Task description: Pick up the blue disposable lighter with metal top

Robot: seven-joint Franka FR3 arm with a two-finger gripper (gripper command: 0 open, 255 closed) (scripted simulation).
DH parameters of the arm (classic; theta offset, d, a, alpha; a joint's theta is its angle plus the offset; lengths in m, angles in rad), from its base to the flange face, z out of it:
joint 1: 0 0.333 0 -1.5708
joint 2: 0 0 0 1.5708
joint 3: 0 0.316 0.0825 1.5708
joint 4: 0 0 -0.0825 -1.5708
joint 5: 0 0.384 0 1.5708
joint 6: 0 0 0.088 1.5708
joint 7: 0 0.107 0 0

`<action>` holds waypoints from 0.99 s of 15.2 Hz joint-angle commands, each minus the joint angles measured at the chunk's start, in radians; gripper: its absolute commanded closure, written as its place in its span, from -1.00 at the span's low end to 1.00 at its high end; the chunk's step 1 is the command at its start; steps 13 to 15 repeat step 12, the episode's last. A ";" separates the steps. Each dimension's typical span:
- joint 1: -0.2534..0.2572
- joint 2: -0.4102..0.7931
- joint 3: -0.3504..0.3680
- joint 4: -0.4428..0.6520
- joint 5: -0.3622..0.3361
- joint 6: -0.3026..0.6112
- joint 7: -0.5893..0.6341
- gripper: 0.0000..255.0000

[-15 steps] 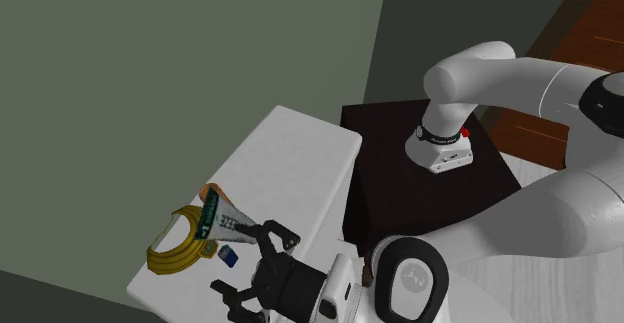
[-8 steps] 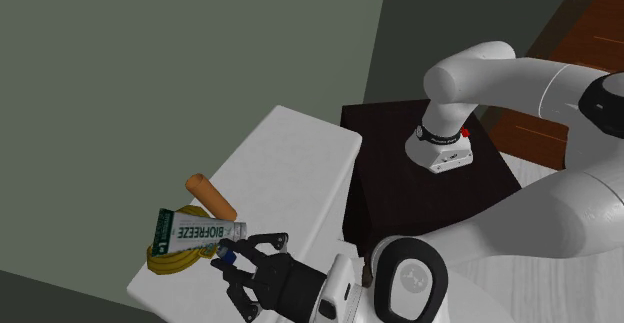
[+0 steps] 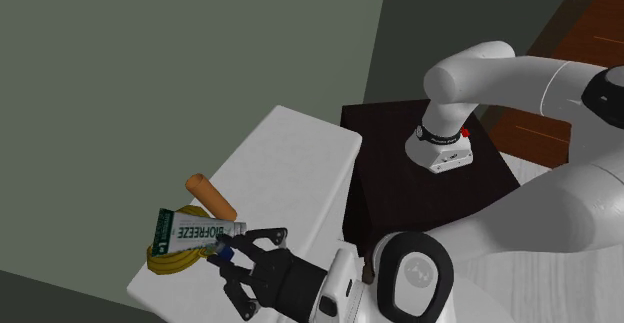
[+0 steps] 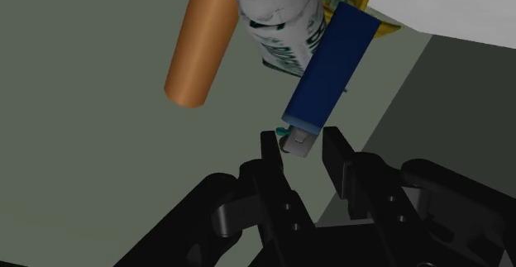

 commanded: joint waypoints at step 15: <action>0.023 0.070 -0.071 0.018 -0.021 -0.017 -0.085 1.00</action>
